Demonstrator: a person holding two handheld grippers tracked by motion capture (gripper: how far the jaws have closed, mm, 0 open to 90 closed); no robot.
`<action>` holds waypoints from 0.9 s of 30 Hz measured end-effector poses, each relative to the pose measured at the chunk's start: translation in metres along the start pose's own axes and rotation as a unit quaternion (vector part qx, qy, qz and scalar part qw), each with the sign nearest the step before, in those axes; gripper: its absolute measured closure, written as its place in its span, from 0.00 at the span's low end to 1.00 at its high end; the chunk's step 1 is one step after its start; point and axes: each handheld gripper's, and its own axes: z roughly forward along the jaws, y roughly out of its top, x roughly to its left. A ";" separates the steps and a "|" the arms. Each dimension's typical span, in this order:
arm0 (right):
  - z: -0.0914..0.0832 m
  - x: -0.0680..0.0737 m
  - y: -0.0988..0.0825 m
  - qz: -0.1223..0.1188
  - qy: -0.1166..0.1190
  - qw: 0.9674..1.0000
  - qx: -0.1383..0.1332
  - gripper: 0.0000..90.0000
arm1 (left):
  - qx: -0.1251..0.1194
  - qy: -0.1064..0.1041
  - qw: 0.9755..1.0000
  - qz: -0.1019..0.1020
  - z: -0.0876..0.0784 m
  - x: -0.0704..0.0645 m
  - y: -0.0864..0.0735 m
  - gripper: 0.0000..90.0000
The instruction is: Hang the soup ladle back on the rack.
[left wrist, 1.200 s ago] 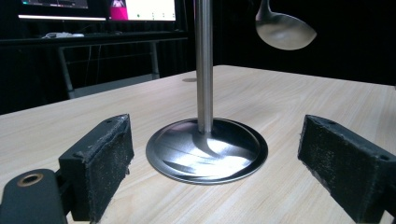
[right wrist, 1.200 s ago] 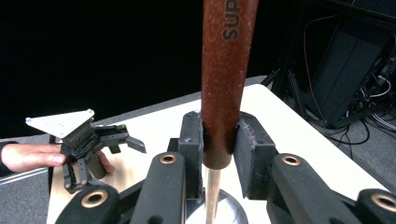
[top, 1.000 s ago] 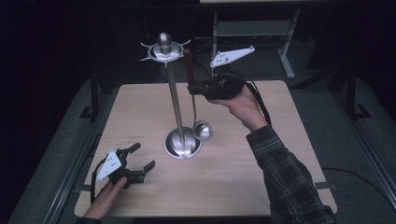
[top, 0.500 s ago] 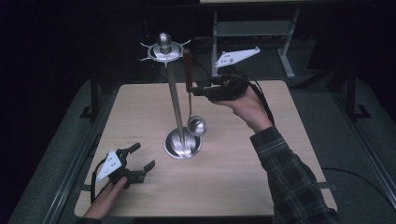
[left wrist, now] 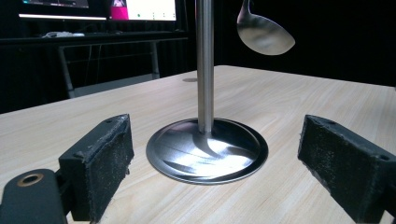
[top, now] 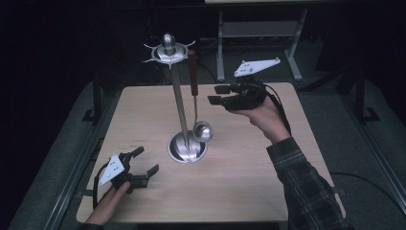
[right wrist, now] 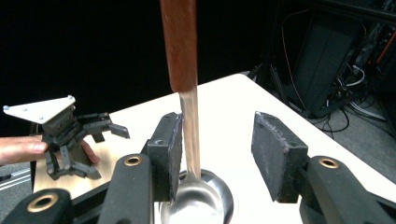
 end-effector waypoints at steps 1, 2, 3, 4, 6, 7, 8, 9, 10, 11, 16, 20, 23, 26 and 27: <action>-0.001 -0.001 -0.002 0.000 -0.002 1.000 0.000 0.58 | 0.000 0.000 1.000 0.001 0.000 0.000 0.000 0.11; -0.003 -0.001 -0.005 0.004 -0.004 1.000 0.001 0.57 | 0.000 0.000 1.000 0.001 0.000 0.000 0.000 0.11; -0.005 -0.002 -0.008 0.005 -0.005 1.000 0.003 0.57 | 0.000 0.001 1.000 0.001 0.000 0.000 0.000 0.11; -0.006 -0.003 -0.011 0.006 -0.008 1.000 0.003 0.56 | 0.000 0.001 1.000 0.001 0.000 0.000 0.000 0.11; -0.009 -0.004 -0.017 0.009 -0.013 1.000 0.005 0.55 | 0.000 0.001 1.000 0.002 0.000 0.000 0.000 0.11; -0.011 -0.005 -0.020 0.012 -0.014 1.000 0.005 0.54 | -0.001 0.001 1.000 0.002 0.000 0.000 0.000 0.11; -0.012 -0.005 -0.023 0.015 -0.016 1.000 0.005 0.53 | -0.001 0.001 1.000 0.001 0.000 0.000 0.000 0.11; -0.015 -0.005 -0.026 0.017 -0.018 1.000 0.006 0.53 | -0.001 0.001 1.000 0.000 0.000 0.000 0.000 0.11; -0.016 -0.005 -0.029 0.019 -0.020 1.000 0.006 0.52 | -0.001 0.001 1.000 0.000 0.000 0.000 0.000 0.11; -0.017 -0.006 -0.033 0.019 -0.024 0.999 0.008 0.51 | -0.001 0.001 1.000 -0.001 0.000 0.000 0.000 0.11; -0.022 -0.006 -0.048 0.026 -0.037 0.999 0.013 0.46 | -0.002 0.002 1.000 -0.002 0.000 0.000 0.000 0.11; -0.026 -0.005 -0.062 0.029 -0.043 0.999 0.017 0.45 | -0.003 0.004 1.000 -0.004 0.000 0.000 0.000 0.11; -0.028 -0.004 -0.075 0.032 -0.047 0.998 0.022 0.44 | -0.003 0.004 1.000 -0.004 0.000 0.000 0.000 0.11; -0.029 -0.004 -0.087 0.034 -0.053 0.998 0.028 0.42 | -0.003 0.005 1.000 -0.006 0.000 0.000 0.000 0.11; -0.029 -0.004 -0.091 0.037 -0.055 0.997 0.033 0.42 | -0.003 0.005 1.000 -0.005 0.000 0.000 0.000 0.11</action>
